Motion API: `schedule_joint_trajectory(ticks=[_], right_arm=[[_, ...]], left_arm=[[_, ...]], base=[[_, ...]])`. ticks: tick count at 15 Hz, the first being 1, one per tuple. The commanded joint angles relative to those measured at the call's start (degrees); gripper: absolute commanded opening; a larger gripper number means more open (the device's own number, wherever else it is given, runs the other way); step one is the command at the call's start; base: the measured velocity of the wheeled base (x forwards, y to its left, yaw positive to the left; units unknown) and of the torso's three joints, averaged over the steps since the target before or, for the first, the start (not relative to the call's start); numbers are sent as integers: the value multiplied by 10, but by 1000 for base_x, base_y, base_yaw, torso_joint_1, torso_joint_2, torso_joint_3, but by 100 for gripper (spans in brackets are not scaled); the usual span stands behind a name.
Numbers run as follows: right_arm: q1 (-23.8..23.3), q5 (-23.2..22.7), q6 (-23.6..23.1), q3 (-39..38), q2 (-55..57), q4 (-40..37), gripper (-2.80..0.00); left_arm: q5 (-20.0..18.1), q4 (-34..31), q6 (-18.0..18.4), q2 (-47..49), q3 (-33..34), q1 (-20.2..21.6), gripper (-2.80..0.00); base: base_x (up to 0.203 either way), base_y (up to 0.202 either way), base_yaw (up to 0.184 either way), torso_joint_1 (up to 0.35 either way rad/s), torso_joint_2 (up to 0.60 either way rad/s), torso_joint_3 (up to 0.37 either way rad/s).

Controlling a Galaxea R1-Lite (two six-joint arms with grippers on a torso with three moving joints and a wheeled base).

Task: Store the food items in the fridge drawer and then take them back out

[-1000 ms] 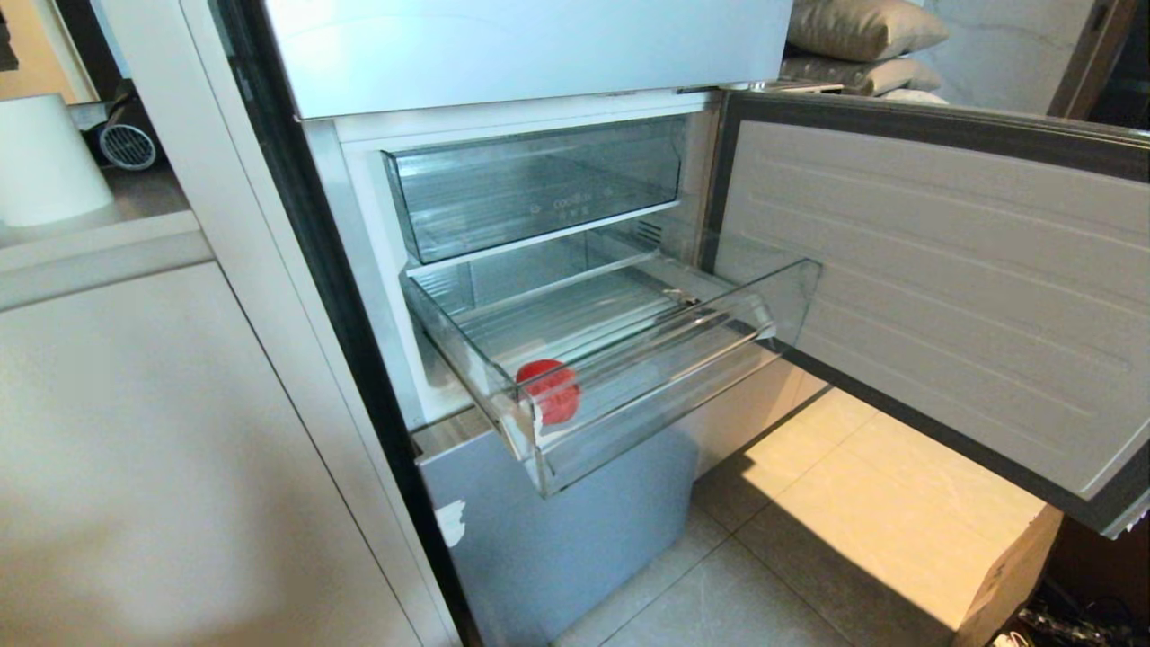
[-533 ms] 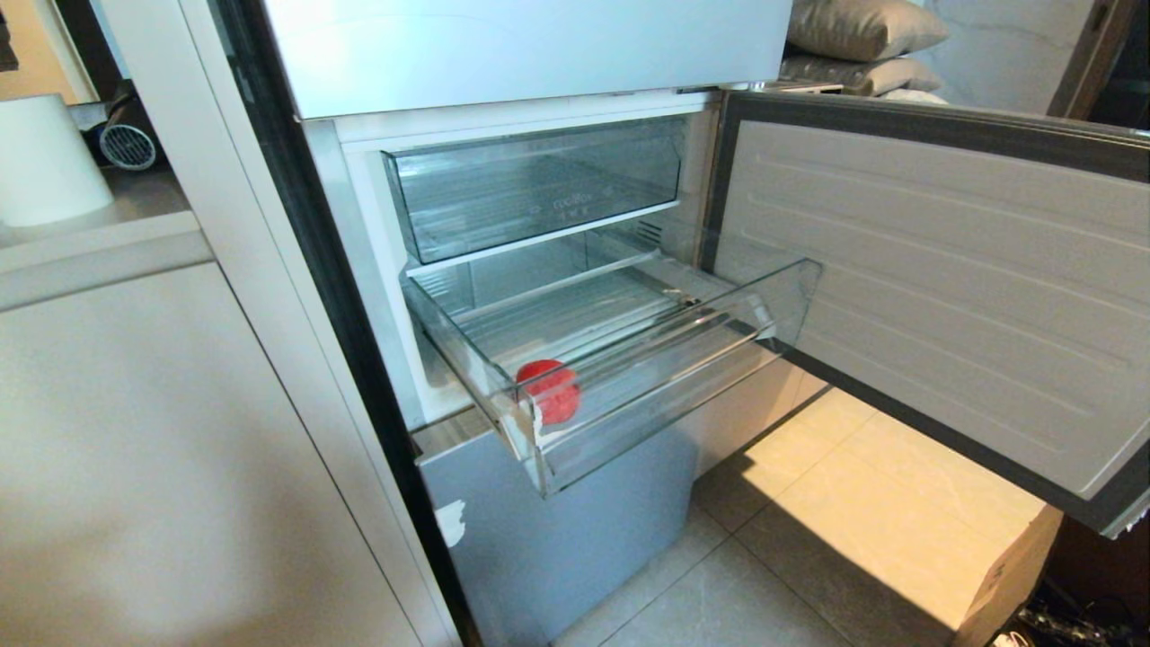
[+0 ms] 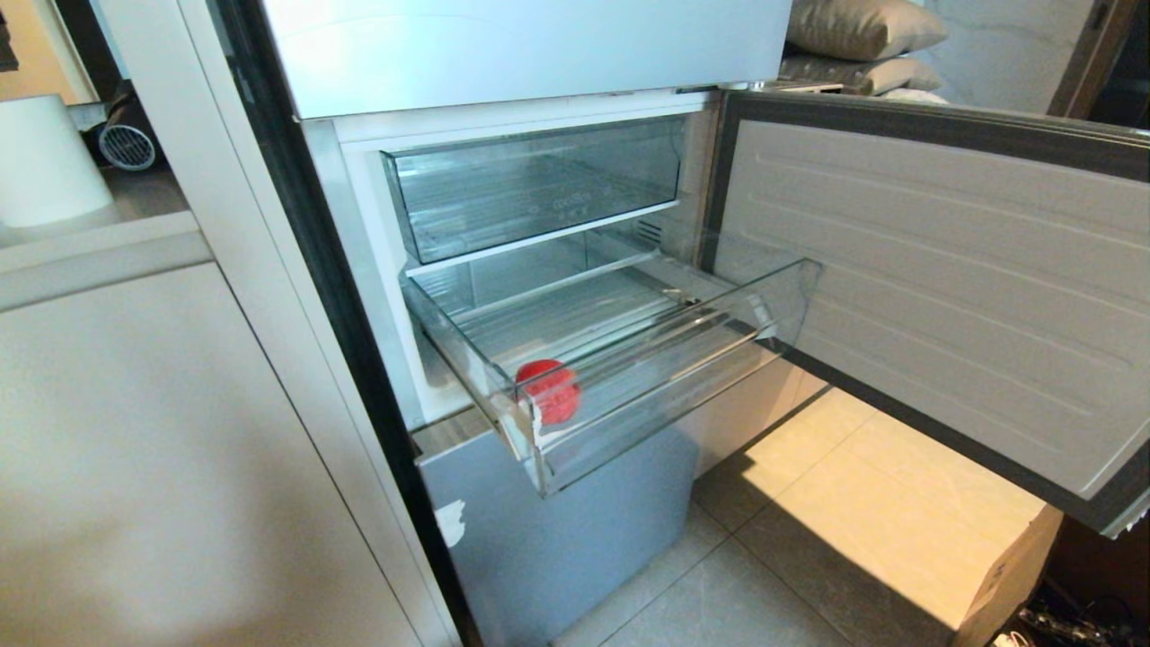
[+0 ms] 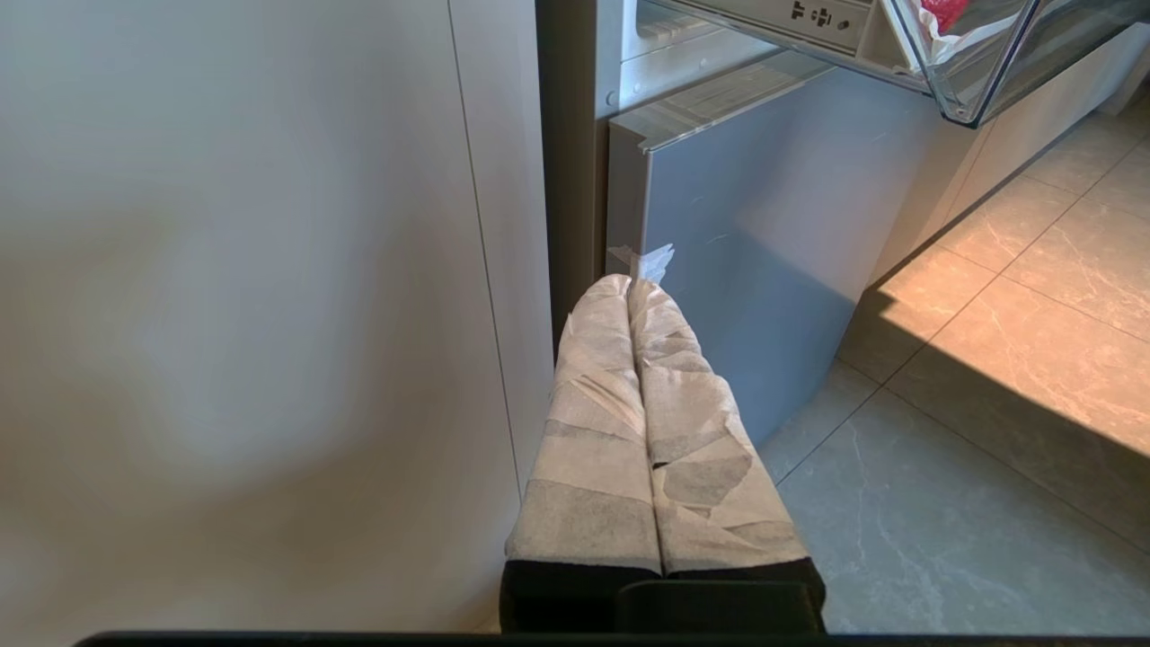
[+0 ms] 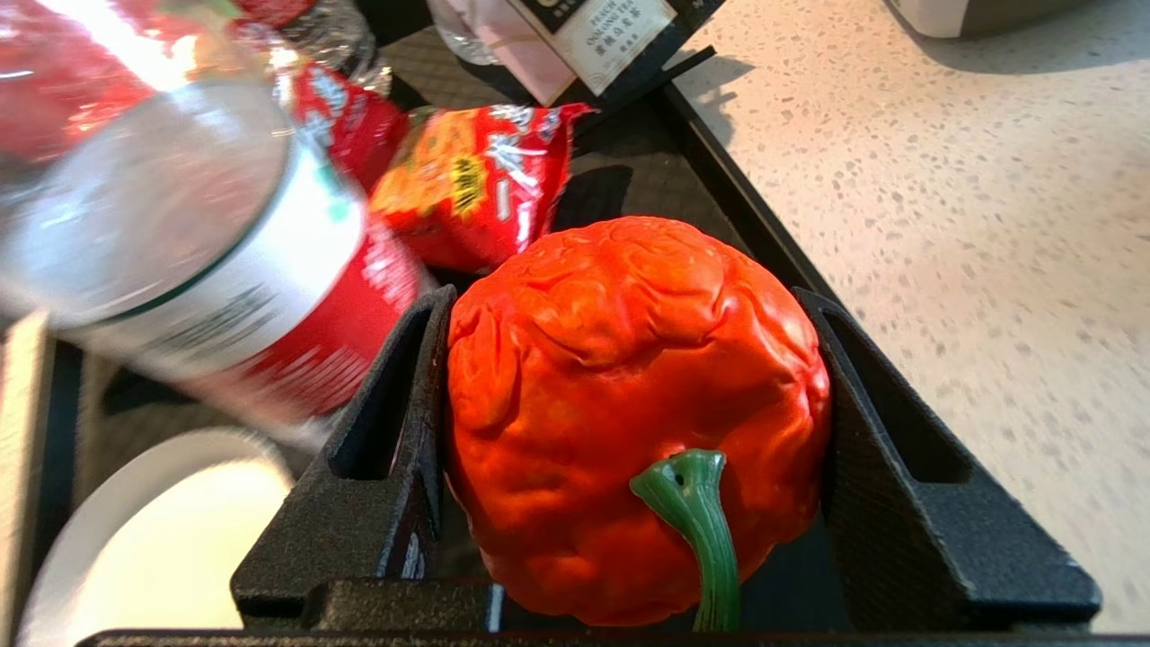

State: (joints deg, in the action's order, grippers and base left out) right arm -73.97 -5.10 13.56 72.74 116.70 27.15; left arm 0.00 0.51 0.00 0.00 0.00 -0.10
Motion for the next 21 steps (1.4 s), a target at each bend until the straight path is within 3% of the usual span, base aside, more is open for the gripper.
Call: schedule_joint_trajectory(ticks=[1,5,10,11,21], right_arm=[[-1,-4,1,21,31,2,-280],[1,-40,2,37,56,1,-280],[3,-48,2,37,66,1,-280],[3,-48,2,38,66,2,0],[1,-43,3,36,7,1,0]], left_arm=[[0,0,0,0,1,0,-280],[0,0,0,0,1,0,-280],[0,0,0,0,1,0,-280],[0,0,0,0,1,0,-280],[0,0,0,0,1,0,-280]], base=[[0,0,0,0,0,0],[0,0,0,0,0,0],[0,0,0,0,0,0],[0,0,0,0,0,0],[0,0,0,0,0,0]])
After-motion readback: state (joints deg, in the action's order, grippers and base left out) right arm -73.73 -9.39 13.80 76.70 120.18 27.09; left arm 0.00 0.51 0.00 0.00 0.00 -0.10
